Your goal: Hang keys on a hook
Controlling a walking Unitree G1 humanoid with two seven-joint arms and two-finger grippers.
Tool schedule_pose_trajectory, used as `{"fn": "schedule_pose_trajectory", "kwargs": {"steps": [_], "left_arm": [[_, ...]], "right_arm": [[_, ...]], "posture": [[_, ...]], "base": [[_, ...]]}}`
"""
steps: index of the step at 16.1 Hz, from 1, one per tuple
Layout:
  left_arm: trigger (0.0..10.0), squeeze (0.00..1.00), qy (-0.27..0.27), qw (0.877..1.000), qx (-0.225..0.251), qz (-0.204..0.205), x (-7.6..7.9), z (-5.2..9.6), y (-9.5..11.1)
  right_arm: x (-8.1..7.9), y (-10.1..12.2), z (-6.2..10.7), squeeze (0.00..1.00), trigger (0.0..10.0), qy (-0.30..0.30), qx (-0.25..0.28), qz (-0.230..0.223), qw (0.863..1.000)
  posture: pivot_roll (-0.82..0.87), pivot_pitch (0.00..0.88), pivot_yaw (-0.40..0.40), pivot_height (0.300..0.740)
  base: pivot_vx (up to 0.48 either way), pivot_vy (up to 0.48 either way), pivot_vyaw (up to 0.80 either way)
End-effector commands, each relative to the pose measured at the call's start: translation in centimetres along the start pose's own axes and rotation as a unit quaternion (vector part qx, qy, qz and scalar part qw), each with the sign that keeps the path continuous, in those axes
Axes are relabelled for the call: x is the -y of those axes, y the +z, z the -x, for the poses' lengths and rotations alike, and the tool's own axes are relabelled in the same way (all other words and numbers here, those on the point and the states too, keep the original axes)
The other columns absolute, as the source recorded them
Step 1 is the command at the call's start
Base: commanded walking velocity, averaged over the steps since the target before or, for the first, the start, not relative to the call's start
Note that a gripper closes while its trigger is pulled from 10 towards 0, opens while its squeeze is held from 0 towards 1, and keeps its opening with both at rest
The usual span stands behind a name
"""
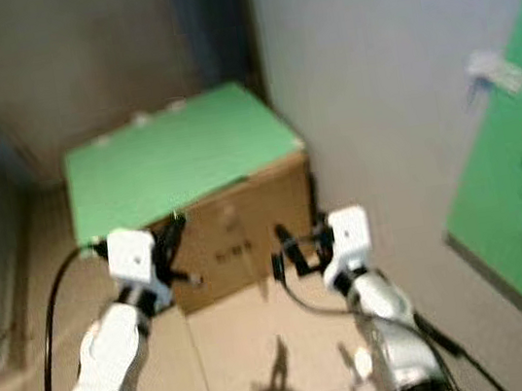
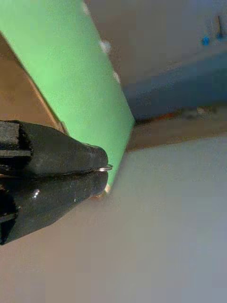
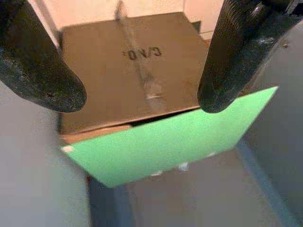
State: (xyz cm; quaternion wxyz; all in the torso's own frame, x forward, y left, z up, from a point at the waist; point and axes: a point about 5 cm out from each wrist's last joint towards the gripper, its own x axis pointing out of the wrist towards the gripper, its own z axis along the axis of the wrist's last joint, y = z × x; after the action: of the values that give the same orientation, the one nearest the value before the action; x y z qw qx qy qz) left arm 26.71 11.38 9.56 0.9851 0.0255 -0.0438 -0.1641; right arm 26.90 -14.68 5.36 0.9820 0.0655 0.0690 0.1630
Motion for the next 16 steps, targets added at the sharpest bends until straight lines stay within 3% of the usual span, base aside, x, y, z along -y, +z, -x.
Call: {"fn": "schedule_pose_trajectory", "kwargs": {"steps": [1,3,16], "left_arm": [[0.0,0.0,-0.007,1.0,0.001,0.005,0.35,-0.15,0.15],[0.0,0.0,-0.007,1.0,-0.002,0.01,0.3,-0.22,0.09],[0.0,0.0,-0.041,0.999,-0.016,0.001,0.11,-0.32,-0.3]], "right_arm": [[0.21,-0.06,0.18,0.0,10.0,-0.005,-0.002,0.003,1.0],[0.21,-0.07,0.13,0.0,10.0,-0.005,-0.002,0.006,1.0],[0.54,-0.1,-0.19,0.0,10.0,-0.011,-0.012,0.002,1.0]], "posture": [[-0.21,0.0,0.14,0.717],[-0.21,0.0,0.14,0.717],[-0.21,0.0,0.134,0.717]], "base": [[0.0,0.0,0.0],[0.0,0.0,0.0],[0.0,-0.041,-0.59]]}}
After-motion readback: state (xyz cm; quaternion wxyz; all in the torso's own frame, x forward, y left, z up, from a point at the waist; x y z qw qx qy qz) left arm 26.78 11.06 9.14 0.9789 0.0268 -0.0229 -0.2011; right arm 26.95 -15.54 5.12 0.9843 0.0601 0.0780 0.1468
